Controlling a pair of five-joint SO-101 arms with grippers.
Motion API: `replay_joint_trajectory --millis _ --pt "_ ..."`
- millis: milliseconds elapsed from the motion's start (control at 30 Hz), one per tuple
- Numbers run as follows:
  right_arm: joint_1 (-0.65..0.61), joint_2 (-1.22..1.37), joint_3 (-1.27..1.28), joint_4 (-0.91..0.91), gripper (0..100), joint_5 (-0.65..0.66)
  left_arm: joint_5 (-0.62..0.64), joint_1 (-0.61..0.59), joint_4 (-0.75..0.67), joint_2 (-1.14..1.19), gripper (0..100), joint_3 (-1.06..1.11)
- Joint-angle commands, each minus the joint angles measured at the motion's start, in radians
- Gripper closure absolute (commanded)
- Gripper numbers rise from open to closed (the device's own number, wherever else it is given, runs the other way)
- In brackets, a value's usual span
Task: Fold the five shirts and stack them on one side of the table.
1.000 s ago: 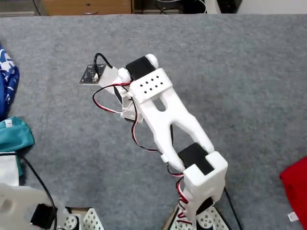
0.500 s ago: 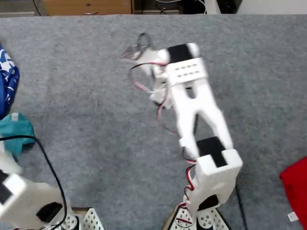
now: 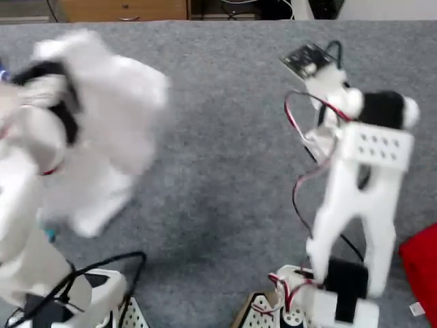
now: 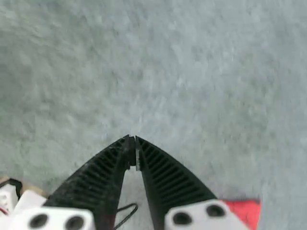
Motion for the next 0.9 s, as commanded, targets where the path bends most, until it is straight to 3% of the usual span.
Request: replay_joint_trajectory --millis 0,67,133,200,267,467,600,767,867 --pt "0.073 -0.179 0.13 -0.029 99.3 0.048 0.006 0.146 0.006 -0.008 98 0.209" --pt "0.091 -0.248 0.202 -0.054 99.1 0.041 0.009 0.169 0.006 -0.008 92 0.331" --pt "0.104 -0.312 0.263 -0.071 98.7 0.029 0.094 0.16 0.006 -0.01 81 0.42" --pt "0.102 -0.363 0.306 -0.071 97.7 0.034 0.235 0.098 0.008 -0.012 69 0.468" --pt "0.099 -0.406 0.338 -0.066 96.5 0.034 0.27 0.011 0.008 -0.024 66 0.482" --pt "0.016 -0.446 0.369 -0.032 95.1 0.074 0.104 -0.242 0.008 -0.062 66 0.549" --pt "-0.203 -0.444 0.372 0.003 95.1 0.061 -0.029 -0.474 0.008 -0.101 66 0.678" --pt "-0.495 -0.358 0.36 -0.044 93.7 -0.043 -0.18 -0.772 0.005 -0.122 66 0.879" --pt "-0.581 -0.202 0.297 -0.097 86.7 -0.08 -0.252 -0.896 0.003 -0.124 74 0.976"
